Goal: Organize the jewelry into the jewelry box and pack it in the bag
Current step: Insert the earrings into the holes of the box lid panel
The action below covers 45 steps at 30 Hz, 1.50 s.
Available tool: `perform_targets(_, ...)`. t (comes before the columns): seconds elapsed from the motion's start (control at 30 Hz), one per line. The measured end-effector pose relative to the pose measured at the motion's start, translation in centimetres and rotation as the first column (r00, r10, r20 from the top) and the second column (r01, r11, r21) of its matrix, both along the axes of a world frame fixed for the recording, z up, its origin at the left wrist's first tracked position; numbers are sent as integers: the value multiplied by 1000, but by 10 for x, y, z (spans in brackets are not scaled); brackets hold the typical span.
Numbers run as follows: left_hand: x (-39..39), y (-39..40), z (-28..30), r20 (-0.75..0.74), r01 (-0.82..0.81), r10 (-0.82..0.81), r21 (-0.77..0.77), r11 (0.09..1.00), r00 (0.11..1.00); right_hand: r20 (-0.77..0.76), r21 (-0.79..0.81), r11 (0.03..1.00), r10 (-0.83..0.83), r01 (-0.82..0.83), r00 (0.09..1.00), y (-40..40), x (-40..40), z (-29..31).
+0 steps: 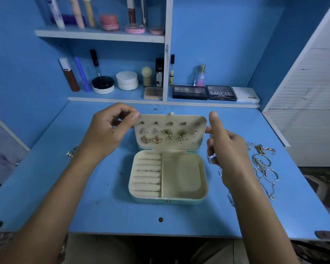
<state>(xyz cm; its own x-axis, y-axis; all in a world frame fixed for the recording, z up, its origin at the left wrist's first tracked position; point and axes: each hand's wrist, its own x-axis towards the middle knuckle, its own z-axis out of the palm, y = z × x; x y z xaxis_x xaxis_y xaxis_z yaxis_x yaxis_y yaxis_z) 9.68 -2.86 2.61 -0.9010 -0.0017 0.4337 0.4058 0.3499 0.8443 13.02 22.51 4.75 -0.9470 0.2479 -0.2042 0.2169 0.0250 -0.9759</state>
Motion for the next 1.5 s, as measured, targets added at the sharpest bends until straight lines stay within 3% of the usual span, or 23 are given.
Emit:
perform_targets(0.17,-18,2,-10,28,-51,51,-4,999,998,-248,117,992,-7,37,969,-2,-30,-6)
perform_targets(0.33,-30,2,-22,53,-73,73,5,997,996,-303,183,976,167,-115,938,0,-59,-18)
perform_targets(0.6,-39,6,-36,158,-110,111,-17,994,981,-272,306,937,256,-169,928,-4,-78,-37)
perform_targets(0.77,-39,7,-47,161,-163,191,-169,972,968,-177,474,863,287,-174,942,-3,-87,-43)
perform_targets(0.97,-35,8,-52,128,-177,228,-320,931,965,-127,531,828,288,-180,949,-4,-86,-46)
perform_targets(1.5,-34,6,-54,180,-149,213,-318,936,960,-74,612,765,306,-198,949,1,-103,-51)
